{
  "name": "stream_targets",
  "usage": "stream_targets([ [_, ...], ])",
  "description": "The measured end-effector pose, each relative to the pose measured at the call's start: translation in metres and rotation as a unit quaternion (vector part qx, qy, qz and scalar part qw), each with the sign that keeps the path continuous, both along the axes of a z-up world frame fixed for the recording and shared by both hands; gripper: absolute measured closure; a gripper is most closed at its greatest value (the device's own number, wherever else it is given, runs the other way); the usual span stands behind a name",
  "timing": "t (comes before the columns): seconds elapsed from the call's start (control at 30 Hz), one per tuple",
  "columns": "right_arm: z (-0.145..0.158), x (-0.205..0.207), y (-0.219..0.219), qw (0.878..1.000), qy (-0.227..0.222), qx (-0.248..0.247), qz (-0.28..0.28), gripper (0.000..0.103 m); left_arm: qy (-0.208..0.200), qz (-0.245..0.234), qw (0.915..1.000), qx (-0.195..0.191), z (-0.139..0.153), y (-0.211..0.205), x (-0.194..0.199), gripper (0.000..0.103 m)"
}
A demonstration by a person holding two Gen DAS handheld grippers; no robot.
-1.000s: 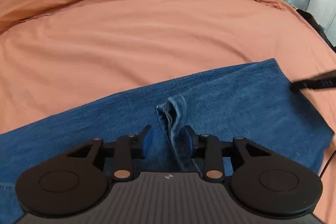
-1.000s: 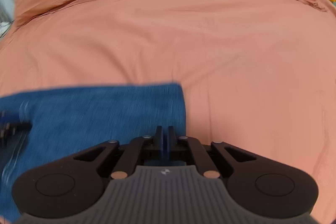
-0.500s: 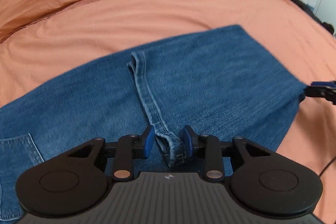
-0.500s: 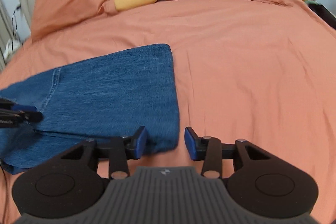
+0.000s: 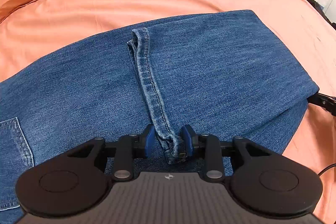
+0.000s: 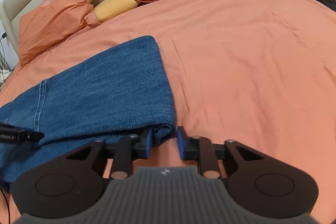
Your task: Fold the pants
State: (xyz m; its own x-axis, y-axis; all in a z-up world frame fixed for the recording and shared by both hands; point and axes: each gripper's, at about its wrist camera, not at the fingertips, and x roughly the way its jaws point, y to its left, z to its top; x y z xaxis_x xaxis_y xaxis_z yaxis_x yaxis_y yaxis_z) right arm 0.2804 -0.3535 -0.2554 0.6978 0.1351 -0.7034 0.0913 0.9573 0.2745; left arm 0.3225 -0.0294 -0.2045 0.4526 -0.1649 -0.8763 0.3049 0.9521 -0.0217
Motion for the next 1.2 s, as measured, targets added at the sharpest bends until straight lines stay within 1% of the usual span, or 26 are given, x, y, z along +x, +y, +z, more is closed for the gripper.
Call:
stream_targets([
  [0.07,-0.002,-0.001,-0.005,1.0,0.001,0.014,0.0,0.097,-0.001,-0.003,1.0,0.003,-0.001,-0.002,-0.001,0.065],
  [0.13,-0.003,-0.002,-0.014,0.999,0.005,0.038,-0.019,0.103,-0.001,-0.003,1.0,0.005,-0.001,-0.003,0.0,0.065],
  [0.23,-0.006,-0.007,-0.027,0.996,0.013,0.075,-0.042,0.103,0.001,-0.002,1.0,0.005,-0.002,-0.004,0.001,0.065],
  [0.27,-0.005,-0.007,-0.026,0.997,0.012,0.069,-0.041,0.103,0.001,-0.003,1.0,0.006,-0.002,-0.005,0.001,0.065],
  [0.3,-0.003,-0.007,-0.023,0.998,0.01,0.051,-0.04,0.103,0.002,-0.003,1.0,0.009,-0.002,-0.006,0.002,0.065],
  [0.37,0.002,-0.012,-0.02,0.998,0.003,-0.006,-0.063,0.103,0.002,-0.004,0.9999,0.014,-0.003,-0.009,0.002,0.065],
  [0.4,0.004,-0.014,-0.026,0.998,-0.003,0.003,-0.068,0.103,0.002,-0.004,0.9999,0.015,-0.003,-0.009,0.002,0.065],
  [0.47,0.01,-0.018,-0.034,0.997,-0.024,0.043,-0.067,0.103,-0.001,-0.005,0.9999,0.014,-0.004,-0.01,0.001,0.065],
  [0.5,0.014,-0.019,-0.031,0.996,-0.043,0.042,-0.059,0.103,-0.002,-0.004,0.9999,0.013,-0.004,-0.009,0.0,0.065],
  [0.57,0.023,-0.02,-0.016,0.996,-0.081,0.025,-0.029,0.103,-0.004,-0.003,0.9999,0.012,-0.004,-0.009,-0.001,0.065],
  [0.63,0.027,-0.016,0.002,0.995,-0.097,0.006,0.0,0.103,-0.005,-0.002,0.9999,0.013,-0.004,-0.009,-0.002,0.065],
  [0.73,0.02,-0.007,0.026,0.994,-0.093,-0.041,0.036,0.103,-0.004,-0.003,0.9999,0.014,-0.004,-0.01,-0.002,0.065],
  [0.8,0.008,0.003,0.035,0.994,-0.069,-0.067,0.05,0.103,-0.004,-0.004,0.9999,0.009,-0.004,-0.007,-0.002,0.065],
  [0.87,-0.004,0.006,0.035,0.995,-0.05,-0.068,0.055,0.103,-0.006,-0.004,1.0,0.004,-0.004,-0.005,-0.002,0.065],
  [1.0,-0.007,0.006,0.032,0.994,-0.053,-0.073,0.061,0.103,-0.012,-0.001,0.9998,-0.013,0.002,0.003,-0.005,0.065],
  [1.03,-0.006,0.005,0.032,0.994,-0.054,-0.072,0.061,0.103,-0.015,-0.002,0.9997,-0.02,0.005,0.007,-0.008,0.063],
  [1.07,-0.005,0.0,0.031,0.994,-0.058,-0.075,0.063,0.103,-0.018,0.001,0.9995,-0.027,0.008,0.012,-0.01,0.053],
  [1.1,-0.002,-0.004,0.031,0.992,-0.062,-0.085,0.068,0.103,-0.023,0.007,0.9992,-0.031,0.012,0.017,-0.014,0.048],
  [1.2,0.012,-0.014,0.039,0.985,-0.084,-0.122,0.088,0.103,-0.033,0.012,0.998,-0.052,0.028,0.037,-0.028,0.045],
])
